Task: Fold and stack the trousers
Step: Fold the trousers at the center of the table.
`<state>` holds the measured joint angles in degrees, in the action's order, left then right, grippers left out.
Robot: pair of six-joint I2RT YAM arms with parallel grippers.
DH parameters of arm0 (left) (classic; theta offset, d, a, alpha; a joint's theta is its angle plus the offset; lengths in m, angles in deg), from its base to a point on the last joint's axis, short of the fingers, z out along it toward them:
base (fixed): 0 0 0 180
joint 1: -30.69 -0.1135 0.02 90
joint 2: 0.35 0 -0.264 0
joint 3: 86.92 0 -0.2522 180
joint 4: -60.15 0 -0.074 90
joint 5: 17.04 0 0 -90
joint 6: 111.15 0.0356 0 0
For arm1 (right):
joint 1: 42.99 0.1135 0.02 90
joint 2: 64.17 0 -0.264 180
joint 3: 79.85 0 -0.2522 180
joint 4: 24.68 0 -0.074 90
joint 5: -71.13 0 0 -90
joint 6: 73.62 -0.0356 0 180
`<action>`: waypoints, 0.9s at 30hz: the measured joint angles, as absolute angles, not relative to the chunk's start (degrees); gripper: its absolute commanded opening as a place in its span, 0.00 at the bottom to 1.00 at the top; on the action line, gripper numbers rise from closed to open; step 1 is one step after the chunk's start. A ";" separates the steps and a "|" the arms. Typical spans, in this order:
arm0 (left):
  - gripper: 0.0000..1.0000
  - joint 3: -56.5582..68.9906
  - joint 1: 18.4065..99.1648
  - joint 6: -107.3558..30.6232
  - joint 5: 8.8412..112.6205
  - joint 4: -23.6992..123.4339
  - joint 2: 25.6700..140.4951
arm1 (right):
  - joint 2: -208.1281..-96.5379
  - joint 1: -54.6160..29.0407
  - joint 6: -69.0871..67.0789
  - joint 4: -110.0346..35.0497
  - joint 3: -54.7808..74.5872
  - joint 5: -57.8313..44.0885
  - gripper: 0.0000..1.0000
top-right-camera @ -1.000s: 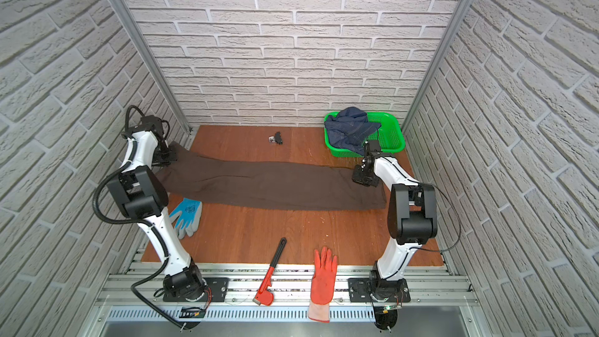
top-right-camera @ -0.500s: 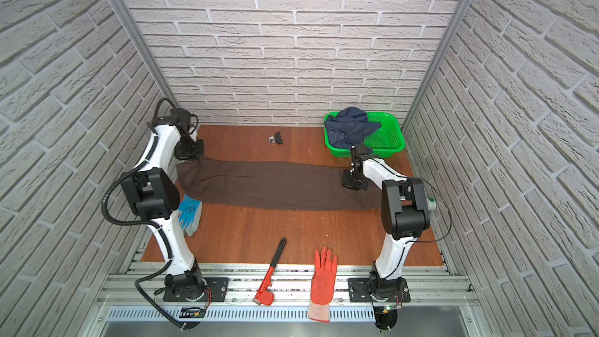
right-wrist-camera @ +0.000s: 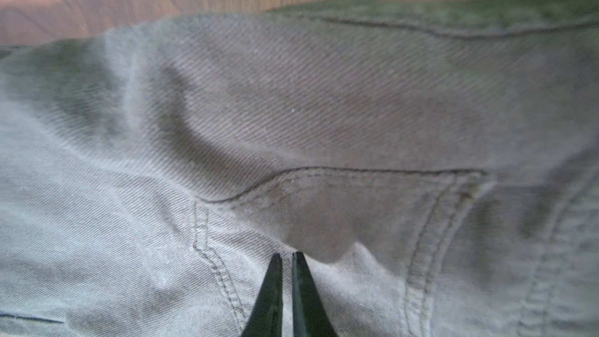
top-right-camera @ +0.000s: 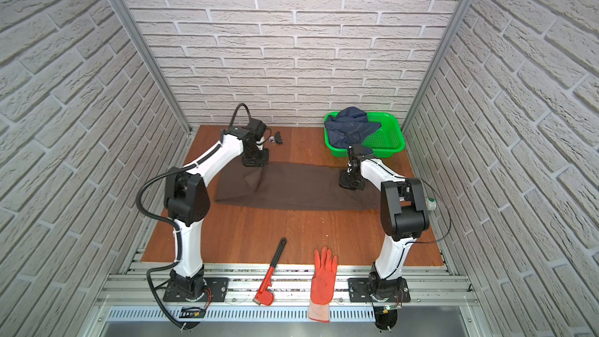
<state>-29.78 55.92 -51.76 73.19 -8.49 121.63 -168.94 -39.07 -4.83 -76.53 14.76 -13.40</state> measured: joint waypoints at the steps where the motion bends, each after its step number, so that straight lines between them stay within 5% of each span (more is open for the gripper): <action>1: 0.00 -30.32 56.84 -52.39 73.23 -7.98 123.64 | -168.61 -39.07 -4.83 -76.57 14.80 -13.40 0.11; 27: 0.00 -39.20 66.41 -60.06 74.79 -12.20 129.89 | -164.55 -39.07 -4.77 -78.23 15.61 -13.66 0.11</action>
